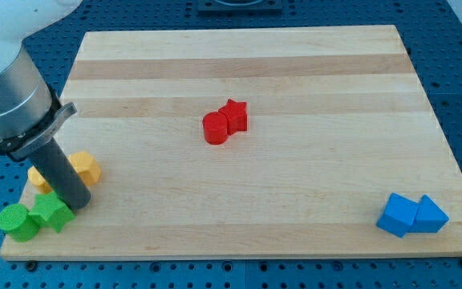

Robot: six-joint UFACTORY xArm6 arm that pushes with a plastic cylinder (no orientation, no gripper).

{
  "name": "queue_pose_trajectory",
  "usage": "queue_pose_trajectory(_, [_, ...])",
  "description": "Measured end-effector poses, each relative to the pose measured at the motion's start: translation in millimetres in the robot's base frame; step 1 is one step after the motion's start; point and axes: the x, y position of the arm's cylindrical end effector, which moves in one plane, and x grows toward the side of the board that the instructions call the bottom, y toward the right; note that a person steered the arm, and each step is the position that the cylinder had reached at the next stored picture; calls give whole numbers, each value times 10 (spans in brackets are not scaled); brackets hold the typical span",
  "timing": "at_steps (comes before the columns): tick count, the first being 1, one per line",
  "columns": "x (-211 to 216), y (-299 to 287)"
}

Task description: Push the red star to the center right of the board

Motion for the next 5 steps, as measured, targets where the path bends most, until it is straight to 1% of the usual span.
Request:
queue_pose_trajectory(1, [-160,49])
queue_pose_trajectory(2, [-483,269])
queue_pose_trajectory(3, [-744,660])
queue_pose_trajectory(5, [-1157,1914])
